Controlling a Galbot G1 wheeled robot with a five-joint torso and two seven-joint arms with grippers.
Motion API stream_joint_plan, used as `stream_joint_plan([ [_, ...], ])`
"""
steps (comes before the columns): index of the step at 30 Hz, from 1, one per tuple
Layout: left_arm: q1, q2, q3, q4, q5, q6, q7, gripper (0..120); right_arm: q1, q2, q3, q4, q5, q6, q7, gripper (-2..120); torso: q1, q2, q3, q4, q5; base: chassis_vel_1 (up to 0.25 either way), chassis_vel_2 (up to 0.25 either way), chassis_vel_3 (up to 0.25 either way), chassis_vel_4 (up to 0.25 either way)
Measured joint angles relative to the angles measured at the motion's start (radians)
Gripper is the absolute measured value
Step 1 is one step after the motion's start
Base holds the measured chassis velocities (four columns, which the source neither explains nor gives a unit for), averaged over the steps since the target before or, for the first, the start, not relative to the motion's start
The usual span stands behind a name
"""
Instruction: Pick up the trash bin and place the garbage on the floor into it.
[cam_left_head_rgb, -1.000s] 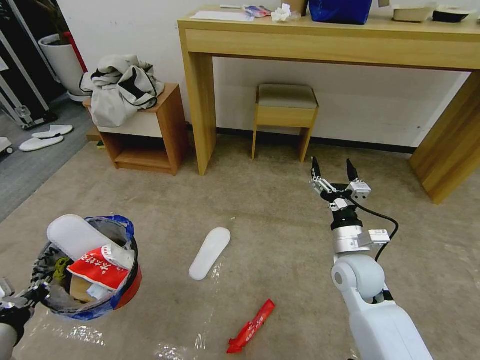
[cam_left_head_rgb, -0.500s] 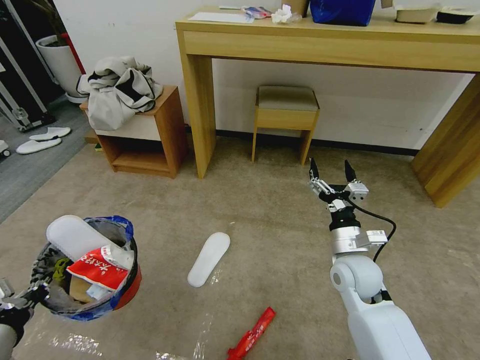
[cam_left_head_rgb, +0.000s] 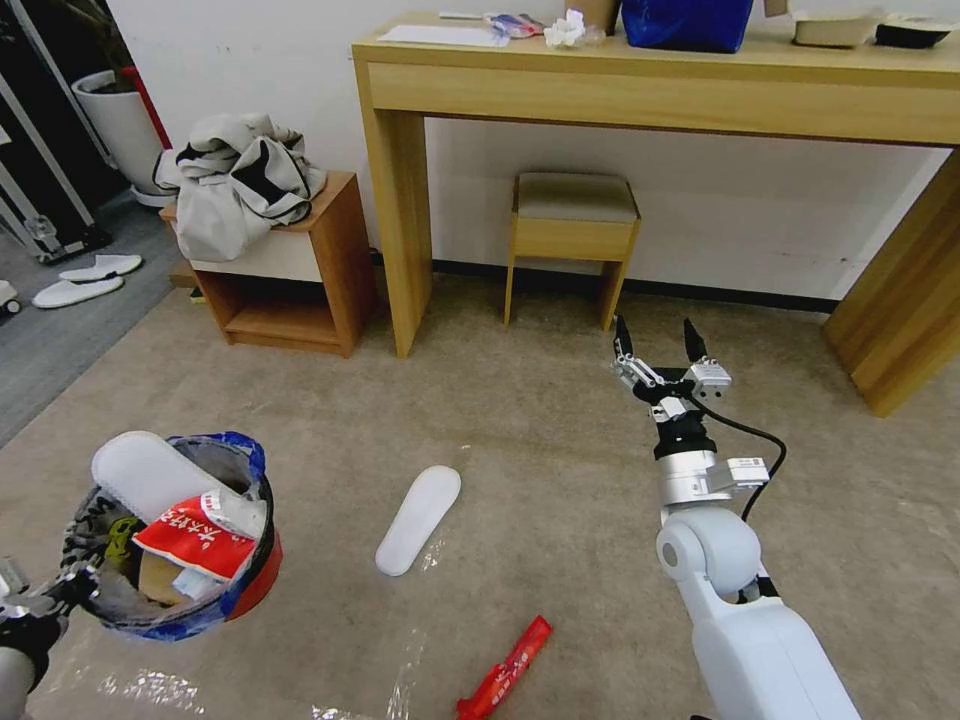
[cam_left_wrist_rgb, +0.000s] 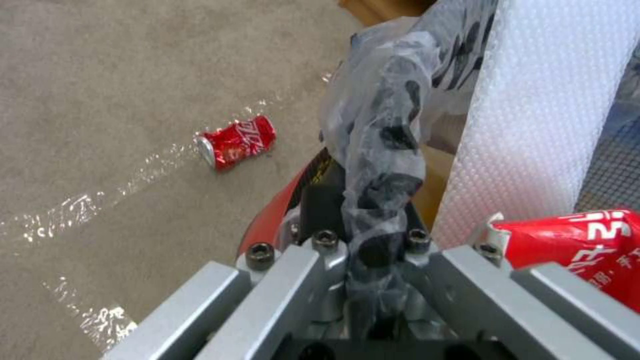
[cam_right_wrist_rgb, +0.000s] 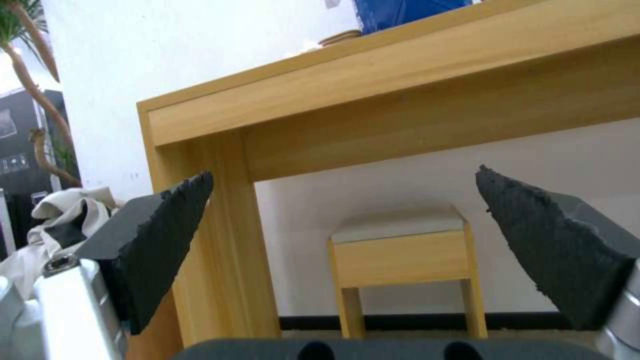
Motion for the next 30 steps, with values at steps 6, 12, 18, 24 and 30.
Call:
stream_joint_plan([
  [6,-0.003,0.001,0.003,0.002,0.001,0.000,-0.001,0,0.002,0.001,0.000,-0.001,0.001,0.000,-0.001,100,0.000,0.000,0.000,0.0000,0.0000,0.000,0.000,0.000,0.000],
  [12,-0.003,0.004,0.003,0.005,0.001,0.000,-0.002,0,0.003,0.002,-0.002,-0.002,-0.001,-0.004,-0.001,100,0.000,0.000,0.000,0.0000,0.0000,0.000,0.000,0.000,0.000],
  [18,-0.003,0.007,0.003,0.005,0.001,-0.001,-0.002,0,0.002,0.004,-0.004,-0.002,-0.002,-0.004,-0.002,100,0.000,0.000,0.000,0.0000,0.0000,0.000,0.000,0.000,0.000],
  [24,-0.004,0.009,0.004,0.006,0.000,-0.001,-0.002,0,0.003,0.005,-0.004,-0.003,-0.005,-0.005,-0.002,100,0.000,0.000,0.000,0.0000,0.0000,0.000,0.000,0.000,0.000],
  [30,-0.005,0.010,0.004,0.008,0.000,-0.001,-0.002,0,0.004,0.006,-0.004,-0.006,-0.005,-0.005,-0.003,100,0.000,0.000,0.000,0.0000,0.0000,-0.014,0.017,0.025,-0.018],
])
